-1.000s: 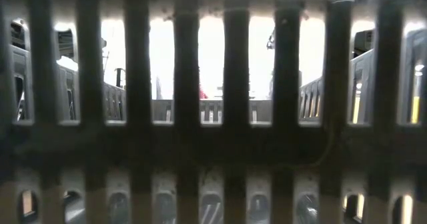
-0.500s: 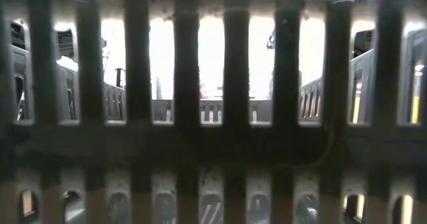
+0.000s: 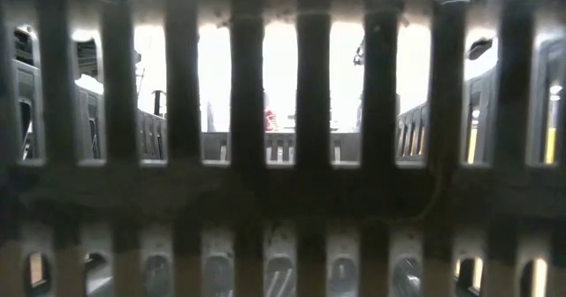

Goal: Stack baskets on shelf by color
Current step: Stack the right yellow bin on top of the left yellow bin

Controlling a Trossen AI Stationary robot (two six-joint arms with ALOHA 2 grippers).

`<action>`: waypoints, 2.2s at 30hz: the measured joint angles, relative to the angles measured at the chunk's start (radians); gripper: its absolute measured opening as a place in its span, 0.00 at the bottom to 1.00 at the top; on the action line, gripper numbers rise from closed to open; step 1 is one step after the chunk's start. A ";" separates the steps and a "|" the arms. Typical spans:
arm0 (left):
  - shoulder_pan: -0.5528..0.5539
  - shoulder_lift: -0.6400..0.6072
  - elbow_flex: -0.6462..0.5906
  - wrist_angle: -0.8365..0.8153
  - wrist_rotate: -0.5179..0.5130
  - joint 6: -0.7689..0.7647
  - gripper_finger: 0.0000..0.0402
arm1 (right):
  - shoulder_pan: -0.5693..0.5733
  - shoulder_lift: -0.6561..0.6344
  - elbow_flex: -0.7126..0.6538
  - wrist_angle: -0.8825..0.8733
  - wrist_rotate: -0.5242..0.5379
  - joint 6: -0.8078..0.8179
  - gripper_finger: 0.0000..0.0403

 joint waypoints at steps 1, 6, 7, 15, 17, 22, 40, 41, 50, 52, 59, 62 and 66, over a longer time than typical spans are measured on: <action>0.000 0.000 0.000 0.000 0.000 0.000 0.15 | 0.000 0.000 0.000 0.000 -0.002 0.030 0.07; 0.000 0.000 0.000 0.000 0.000 0.000 0.14 | 0.000 0.023 0.000 -0.003 0.013 0.102 0.07; 0.000 0.000 0.000 0.000 0.000 0.000 0.14 | 0.000 0.038 0.000 -0.002 -0.016 0.111 0.07; 0.000 0.000 0.000 0.000 0.000 0.000 0.14 | 0.063 0.253 0.030 -0.064 0.020 0.243 0.07; 0.000 0.000 0.000 0.000 0.000 0.000 0.14 | 0.090 0.321 0.076 -0.128 0.069 0.260 0.07; 0.000 0.000 0.000 0.000 0.000 0.000 0.14 | 0.148 0.484 0.222 -0.319 0.102 0.295 0.07; 0.000 0.000 0.000 0.000 0.000 0.000 0.14 | 0.426 1.125 0.808 -1.126 0.023 0.518 0.07; 0.000 0.000 0.000 0.000 0.000 0.000 0.14 | 0.439 1.164 0.838 -1.161 0.003 0.524 0.07; 0.000 0.000 0.000 0.000 0.000 0.000 0.14 | 0.537 1.437 1.005 -1.274 -0.143 0.581 0.07; 0.000 0.000 0.000 0.000 0.000 0.000 0.15 | 0.554 1.496 1.050 -1.322 -0.151 0.602 0.06; 0.000 0.000 0.000 0.000 0.000 0.000 0.13 | 0.614 1.670 1.258 -1.504 -0.156 0.609 0.01; 0.000 0.000 0.000 0.000 0.000 0.000 0.13 | 0.637 1.730 1.360 -1.594 -0.134 0.613 0.01; 0.000 0.000 0.000 0.000 0.000 0.000 0.14 | 0.667 1.789 1.462 -1.702 -0.056 0.599 0.01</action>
